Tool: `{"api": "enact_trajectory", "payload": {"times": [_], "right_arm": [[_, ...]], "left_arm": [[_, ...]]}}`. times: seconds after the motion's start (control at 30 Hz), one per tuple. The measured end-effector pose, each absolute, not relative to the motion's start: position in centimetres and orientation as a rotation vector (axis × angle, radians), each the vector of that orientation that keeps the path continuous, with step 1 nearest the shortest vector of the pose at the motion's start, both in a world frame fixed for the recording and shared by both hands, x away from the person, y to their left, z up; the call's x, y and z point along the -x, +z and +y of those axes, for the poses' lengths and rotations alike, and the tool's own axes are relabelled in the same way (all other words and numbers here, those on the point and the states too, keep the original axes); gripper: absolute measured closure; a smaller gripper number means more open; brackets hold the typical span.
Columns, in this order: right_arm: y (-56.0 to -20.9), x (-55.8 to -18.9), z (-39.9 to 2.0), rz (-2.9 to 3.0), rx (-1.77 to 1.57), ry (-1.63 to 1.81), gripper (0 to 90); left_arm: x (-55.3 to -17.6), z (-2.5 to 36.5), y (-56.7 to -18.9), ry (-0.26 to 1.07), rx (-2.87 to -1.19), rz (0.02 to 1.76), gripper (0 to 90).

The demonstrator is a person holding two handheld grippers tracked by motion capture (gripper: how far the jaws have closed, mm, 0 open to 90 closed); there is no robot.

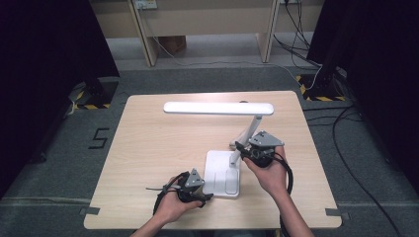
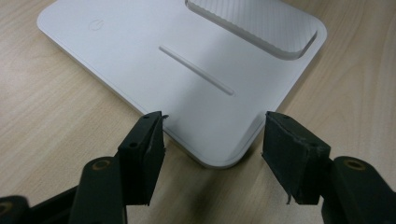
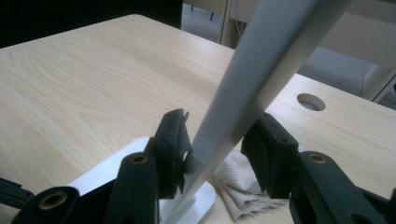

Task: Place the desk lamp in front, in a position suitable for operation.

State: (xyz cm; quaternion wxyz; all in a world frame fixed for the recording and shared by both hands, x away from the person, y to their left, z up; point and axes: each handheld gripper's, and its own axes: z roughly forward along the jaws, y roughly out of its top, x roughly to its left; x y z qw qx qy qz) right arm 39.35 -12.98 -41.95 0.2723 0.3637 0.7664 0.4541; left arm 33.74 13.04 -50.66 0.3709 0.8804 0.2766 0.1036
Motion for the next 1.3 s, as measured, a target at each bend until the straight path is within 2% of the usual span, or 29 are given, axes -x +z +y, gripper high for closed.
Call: {"api": "enact_trajectory", "payload": {"times": [0.17,0.2,0.47,0.73,0.83,0.93,1.3], "right_arm": [[-41.9,-39.4,-13.1,2.091,-0.980,1.214,55.6],[-41.9,-39.2,-13.1,2.110,-0.971,1.211,51.3],[-42.8,-38.2,-13.8,2.132,-0.969,1.233,45.7],[-43.9,-36.9,-16.7,2.221,-0.958,1.227,51.4],[-45.4,-38.4,-18.1,2.212,-1.063,1.137,51.7],[-47.7,-41.6,-18.5,2.215,-1.121,1.029,49.4],[-49.5,-46.8,-16.6,2.309,-1.050,0.947,41.8]], "left_arm": [[-34.4,13.8,-50.0,0.212,-2.198,0.735,42.1],[-34.5,14.0,-49.6,0.220,-2.177,0.744,42.2],[-36.0,15.0,-48.1,0.298,-2.073,0.813,41.4],[-35.7,15.7,-48.6,0.308,-2.072,0.820,41.4],[-35.6,15.6,-48.6,0.306,-2.068,0.820,41.4],[-35.2,15.4,-48.6,0.299,-2.070,0.804,41.4],[-35.1,15.6,-49.0,0.284,-2.083,0.807,41.1]]}}
